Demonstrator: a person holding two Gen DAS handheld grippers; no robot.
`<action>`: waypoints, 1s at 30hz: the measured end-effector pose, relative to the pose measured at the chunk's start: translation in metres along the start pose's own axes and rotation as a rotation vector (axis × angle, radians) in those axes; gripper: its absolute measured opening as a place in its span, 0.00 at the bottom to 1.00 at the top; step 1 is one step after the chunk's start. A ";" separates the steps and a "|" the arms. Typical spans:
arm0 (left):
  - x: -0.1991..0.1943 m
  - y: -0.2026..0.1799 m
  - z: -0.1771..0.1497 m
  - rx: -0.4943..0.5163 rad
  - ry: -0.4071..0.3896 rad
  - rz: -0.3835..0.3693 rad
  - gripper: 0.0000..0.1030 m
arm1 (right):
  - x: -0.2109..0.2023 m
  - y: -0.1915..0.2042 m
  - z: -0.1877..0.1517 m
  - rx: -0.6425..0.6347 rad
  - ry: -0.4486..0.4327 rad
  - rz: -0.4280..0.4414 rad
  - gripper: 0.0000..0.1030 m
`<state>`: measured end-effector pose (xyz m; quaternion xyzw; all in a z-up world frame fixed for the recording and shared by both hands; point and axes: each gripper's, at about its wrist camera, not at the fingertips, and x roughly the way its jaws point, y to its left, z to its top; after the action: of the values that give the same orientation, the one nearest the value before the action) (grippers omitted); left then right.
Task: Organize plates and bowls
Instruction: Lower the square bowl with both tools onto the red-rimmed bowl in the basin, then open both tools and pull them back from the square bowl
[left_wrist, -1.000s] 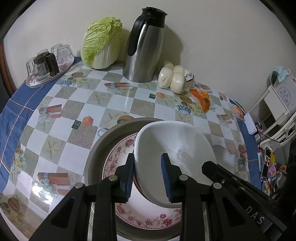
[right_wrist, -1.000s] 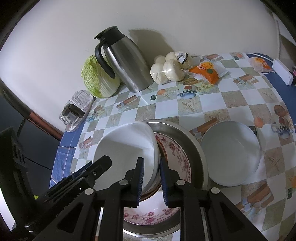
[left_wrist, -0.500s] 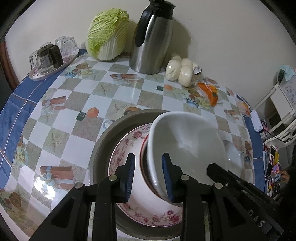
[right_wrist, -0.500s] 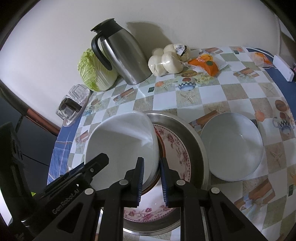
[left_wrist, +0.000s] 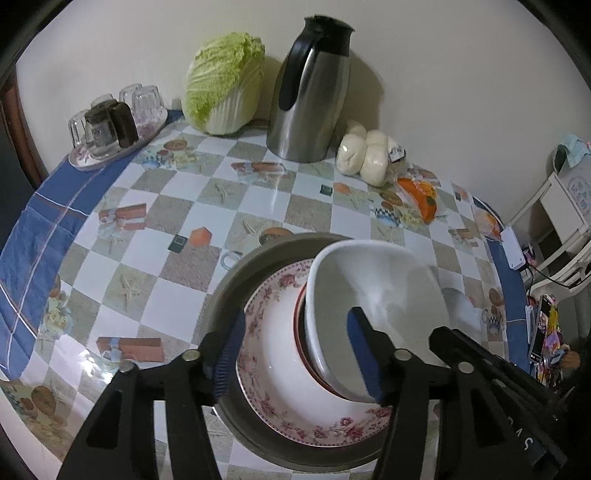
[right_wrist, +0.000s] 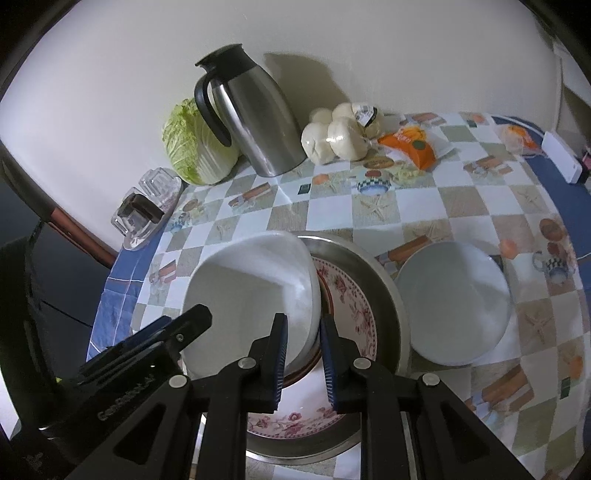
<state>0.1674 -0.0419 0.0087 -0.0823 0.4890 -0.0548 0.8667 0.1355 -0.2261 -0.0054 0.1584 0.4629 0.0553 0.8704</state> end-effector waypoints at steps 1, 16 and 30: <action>-0.003 0.001 0.001 -0.002 -0.007 0.005 0.58 | -0.002 0.001 0.000 -0.003 -0.005 -0.003 0.20; -0.011 0.025 0.002 -0.085 -0.032 0.075 0.86 | -0.027 0.000 0.003 -0.049 -0.066 -0.099 0.63; -0.017 0.024 -0.010 -0.094 -0.063 0.117 0.91 | -0.031 -0.008 -0.008 -0.048 -0.091 -0.096 0.98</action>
<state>0.1506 -0.0166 0.0127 -0.0959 0.4676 0.0216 0.8784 0.1109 -0.2393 0.0126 0.1174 0.4285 0.0175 0.8957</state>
